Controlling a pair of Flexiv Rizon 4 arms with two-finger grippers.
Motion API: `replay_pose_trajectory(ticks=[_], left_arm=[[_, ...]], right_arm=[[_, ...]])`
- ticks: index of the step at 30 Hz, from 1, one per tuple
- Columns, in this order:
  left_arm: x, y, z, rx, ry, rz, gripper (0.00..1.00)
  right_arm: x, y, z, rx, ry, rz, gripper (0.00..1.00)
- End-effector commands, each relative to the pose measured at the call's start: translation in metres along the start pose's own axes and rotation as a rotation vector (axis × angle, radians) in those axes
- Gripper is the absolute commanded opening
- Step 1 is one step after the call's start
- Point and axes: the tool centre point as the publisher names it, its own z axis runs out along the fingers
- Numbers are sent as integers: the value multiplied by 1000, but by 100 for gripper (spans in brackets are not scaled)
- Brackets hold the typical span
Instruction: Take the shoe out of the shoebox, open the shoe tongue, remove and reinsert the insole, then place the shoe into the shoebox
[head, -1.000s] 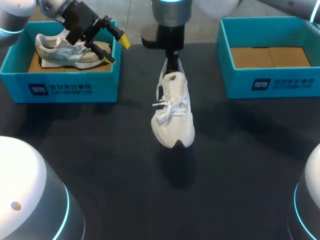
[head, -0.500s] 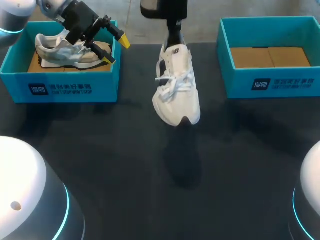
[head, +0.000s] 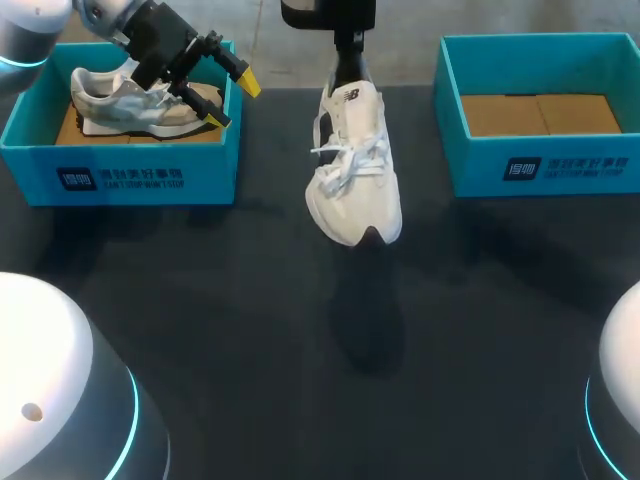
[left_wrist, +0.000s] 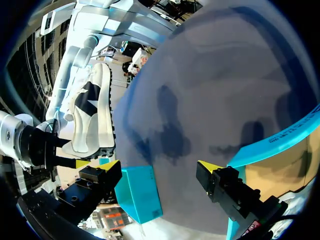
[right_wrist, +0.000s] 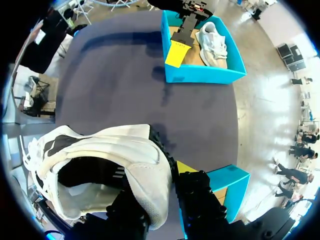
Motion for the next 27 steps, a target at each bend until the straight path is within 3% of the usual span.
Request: replay_pose_trajectory(ticks=[1,7,27], left_arm=[[0,0,0,1,3,1,100],[0,0,0,1,3,1,100],[0,0,0,1,3,1,100]], right_arm=[[-1,-1,-1,-1,2,-1,0],[-2,-3,-2,0,3,-1,0],[-60,-150,-3,60,-43,95,0]])
